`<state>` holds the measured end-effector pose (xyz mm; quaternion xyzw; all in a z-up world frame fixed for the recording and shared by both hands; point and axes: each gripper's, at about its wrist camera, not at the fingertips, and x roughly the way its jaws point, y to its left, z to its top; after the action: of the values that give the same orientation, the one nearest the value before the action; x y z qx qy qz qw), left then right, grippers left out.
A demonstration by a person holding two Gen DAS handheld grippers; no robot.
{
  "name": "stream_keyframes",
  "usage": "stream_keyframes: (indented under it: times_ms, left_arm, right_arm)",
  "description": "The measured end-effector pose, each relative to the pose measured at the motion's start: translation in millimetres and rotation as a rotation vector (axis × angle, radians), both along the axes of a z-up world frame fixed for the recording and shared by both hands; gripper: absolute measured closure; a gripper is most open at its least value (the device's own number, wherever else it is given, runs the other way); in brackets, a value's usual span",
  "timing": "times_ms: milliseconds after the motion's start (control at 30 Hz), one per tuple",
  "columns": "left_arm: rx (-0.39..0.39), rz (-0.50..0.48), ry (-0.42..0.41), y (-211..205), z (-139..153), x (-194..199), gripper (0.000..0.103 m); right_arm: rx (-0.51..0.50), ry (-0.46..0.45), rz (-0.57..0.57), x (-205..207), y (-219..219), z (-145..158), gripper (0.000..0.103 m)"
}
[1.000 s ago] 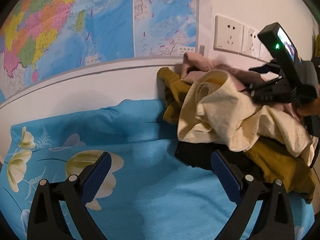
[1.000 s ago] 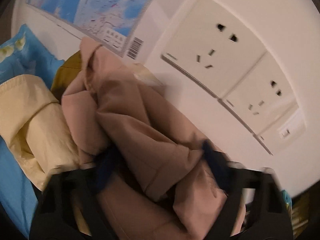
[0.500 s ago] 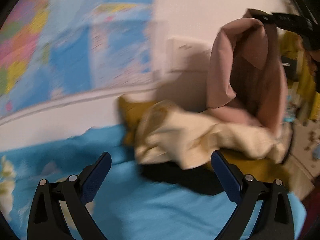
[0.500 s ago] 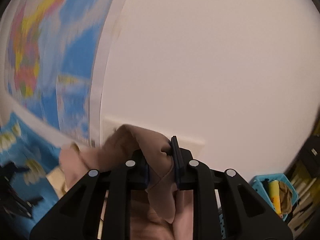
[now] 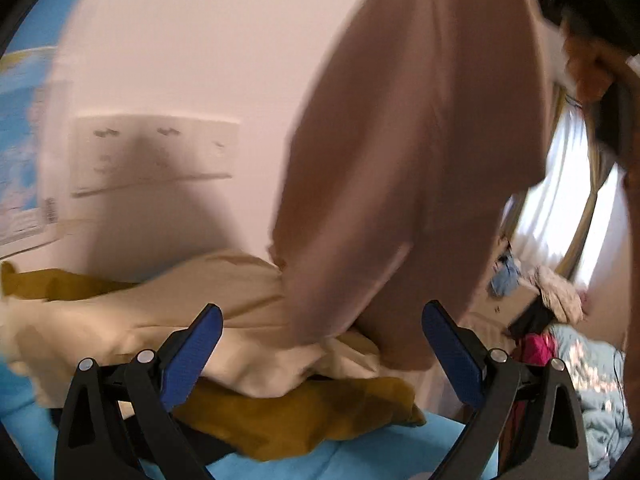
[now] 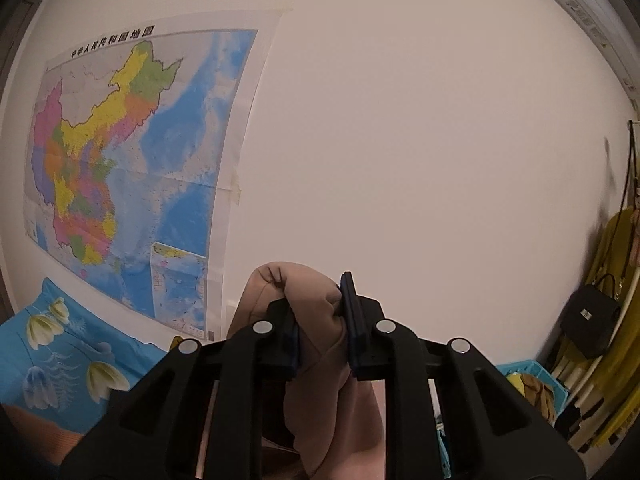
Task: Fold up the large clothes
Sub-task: 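Grasp the pink jacket on top of the pile with the right gripper, then lift the pink jacket with the right gripper while the left gripper grasps it too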
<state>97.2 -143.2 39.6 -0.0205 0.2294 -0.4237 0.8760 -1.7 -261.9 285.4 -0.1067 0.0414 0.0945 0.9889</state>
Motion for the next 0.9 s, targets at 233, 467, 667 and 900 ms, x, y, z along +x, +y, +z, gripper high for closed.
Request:
stream_keyframes:
  times_ms: [233, 467, 667, 900]
  left_arm:
    - [0.09, 0.048, 0.005, -38.6, -3.6, 31.5, 0.088]
    - [-0.071, 0.167, -0.138, 17.7, 89.4, 3.2, 0.093]
    - [-0.21, 0.252, -0.329, 102.7, 187.5, -69.2, 0.093]
    - [-0.099, 0.417, -0.502, 189.9, 236.5, -185.2, 0.093]
  right_arm:
    - [0.031, -0.005, -0.016, -42.5, -19.5, -3.2, 0.086]
    - [0.081, -0.131, 0.046, -125.0, -39.1, 25.1, 0.086]
    - [0.142, -0.255, 0.079, -212.1, -59.7, 54.0, 0.086]
    - [0.201, -0.197, 0.242, -244.0, -40.2, 19.5, 0.086]
